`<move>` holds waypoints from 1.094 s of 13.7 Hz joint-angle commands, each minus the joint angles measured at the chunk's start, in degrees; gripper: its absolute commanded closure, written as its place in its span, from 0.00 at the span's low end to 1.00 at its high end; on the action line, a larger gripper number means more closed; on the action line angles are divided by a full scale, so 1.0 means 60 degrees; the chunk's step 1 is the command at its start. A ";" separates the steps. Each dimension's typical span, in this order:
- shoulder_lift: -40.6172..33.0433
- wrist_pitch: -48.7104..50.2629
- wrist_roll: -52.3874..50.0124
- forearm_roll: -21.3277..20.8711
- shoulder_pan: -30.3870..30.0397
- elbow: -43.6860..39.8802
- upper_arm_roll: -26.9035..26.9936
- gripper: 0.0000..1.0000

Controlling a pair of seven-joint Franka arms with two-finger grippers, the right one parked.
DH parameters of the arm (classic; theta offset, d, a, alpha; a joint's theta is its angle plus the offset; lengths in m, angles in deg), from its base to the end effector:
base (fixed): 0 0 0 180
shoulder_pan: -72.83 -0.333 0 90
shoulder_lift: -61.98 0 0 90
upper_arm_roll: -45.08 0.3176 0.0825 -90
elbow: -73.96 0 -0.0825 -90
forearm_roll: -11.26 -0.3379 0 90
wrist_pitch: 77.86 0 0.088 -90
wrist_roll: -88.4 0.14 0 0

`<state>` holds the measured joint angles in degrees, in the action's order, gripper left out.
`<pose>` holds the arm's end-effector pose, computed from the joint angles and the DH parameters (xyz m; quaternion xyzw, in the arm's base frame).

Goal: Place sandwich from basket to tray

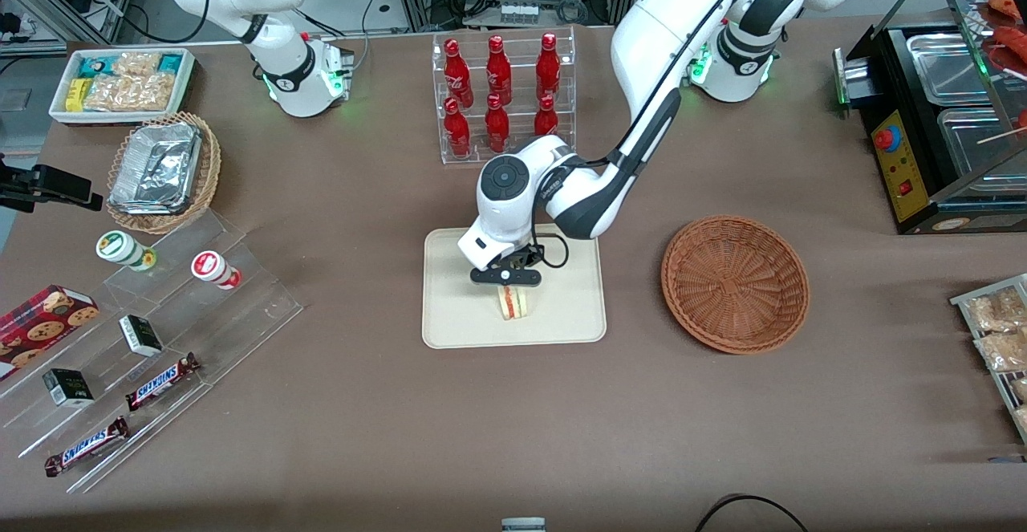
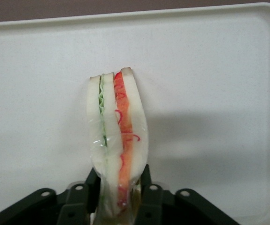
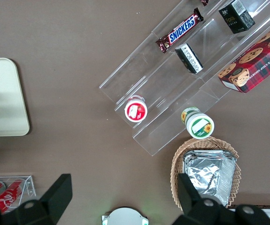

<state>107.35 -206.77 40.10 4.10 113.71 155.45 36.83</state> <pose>0.4755 -0.5104 0.2278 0.9995 -0.0231 0.0139 0.0176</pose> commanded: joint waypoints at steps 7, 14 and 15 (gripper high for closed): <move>-0.2402 0.2468 -0.0168 0.0269 -0.0645 0.0215 0.0130 0.00; -0.6342 0.3773 0.0022 0.0490 -0.2883 0.2484 0.0394 0.00; -0.6636 0.4152 0.0574 0.0491 -0.3236 0.2588 0.0394 0.00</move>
<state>73.98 -183.53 40.53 5.92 98.18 164.95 39.51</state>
